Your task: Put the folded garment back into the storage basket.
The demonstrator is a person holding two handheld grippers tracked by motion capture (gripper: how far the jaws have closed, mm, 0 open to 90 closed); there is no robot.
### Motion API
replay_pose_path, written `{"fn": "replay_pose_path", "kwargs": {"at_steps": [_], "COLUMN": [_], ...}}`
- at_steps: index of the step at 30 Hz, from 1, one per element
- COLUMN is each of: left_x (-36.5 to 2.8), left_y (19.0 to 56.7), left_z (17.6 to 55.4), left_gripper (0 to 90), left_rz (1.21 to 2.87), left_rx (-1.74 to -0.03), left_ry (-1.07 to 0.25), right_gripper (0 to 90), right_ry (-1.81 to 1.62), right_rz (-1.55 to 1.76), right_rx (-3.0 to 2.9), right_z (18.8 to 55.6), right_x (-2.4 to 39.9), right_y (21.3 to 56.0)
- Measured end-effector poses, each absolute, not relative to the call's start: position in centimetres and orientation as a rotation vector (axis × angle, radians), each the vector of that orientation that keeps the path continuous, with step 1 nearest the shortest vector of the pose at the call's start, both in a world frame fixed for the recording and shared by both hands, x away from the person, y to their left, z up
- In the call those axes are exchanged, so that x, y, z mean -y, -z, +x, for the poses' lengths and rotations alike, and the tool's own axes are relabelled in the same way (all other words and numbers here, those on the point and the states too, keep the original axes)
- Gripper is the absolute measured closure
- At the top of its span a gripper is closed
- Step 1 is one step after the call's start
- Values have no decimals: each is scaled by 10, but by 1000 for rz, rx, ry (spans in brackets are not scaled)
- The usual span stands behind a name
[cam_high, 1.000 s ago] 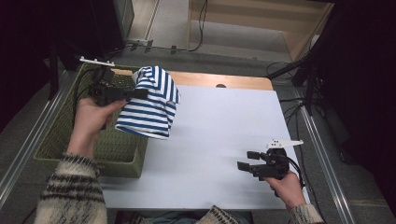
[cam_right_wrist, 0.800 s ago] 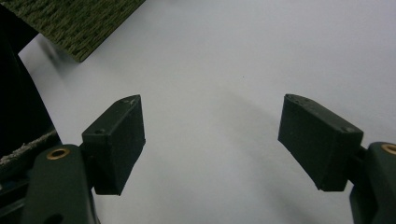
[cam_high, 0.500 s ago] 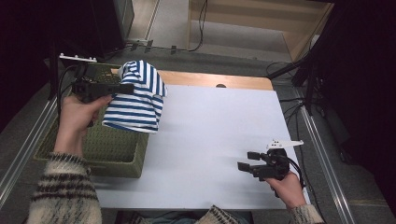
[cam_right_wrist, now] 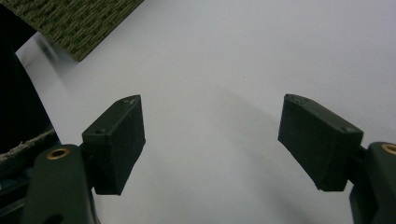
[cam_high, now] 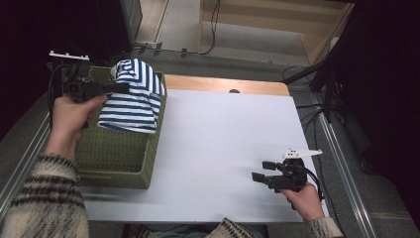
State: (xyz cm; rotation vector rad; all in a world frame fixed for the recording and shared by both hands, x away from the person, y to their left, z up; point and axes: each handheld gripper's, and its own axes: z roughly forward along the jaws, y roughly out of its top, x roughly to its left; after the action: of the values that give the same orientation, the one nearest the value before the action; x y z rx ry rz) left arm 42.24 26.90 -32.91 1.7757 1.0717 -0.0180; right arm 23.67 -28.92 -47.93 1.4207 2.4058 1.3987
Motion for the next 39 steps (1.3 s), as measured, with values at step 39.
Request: {"fn": "replay_pose_path", "kwargs": {"at_steps": [39], "left_x": [-290], "left_y": [381], "left_z": [475], "left_gripper": [704], "left_rz": [1827], "left_rx": [-1182], "left_ry": [-68], "right_gripper": [208], "right_ry": [-1412], "right_rz": [1418], "right_rx": [-2405], "right_z": [237], "right_x": [289], "right_y": [479]}}
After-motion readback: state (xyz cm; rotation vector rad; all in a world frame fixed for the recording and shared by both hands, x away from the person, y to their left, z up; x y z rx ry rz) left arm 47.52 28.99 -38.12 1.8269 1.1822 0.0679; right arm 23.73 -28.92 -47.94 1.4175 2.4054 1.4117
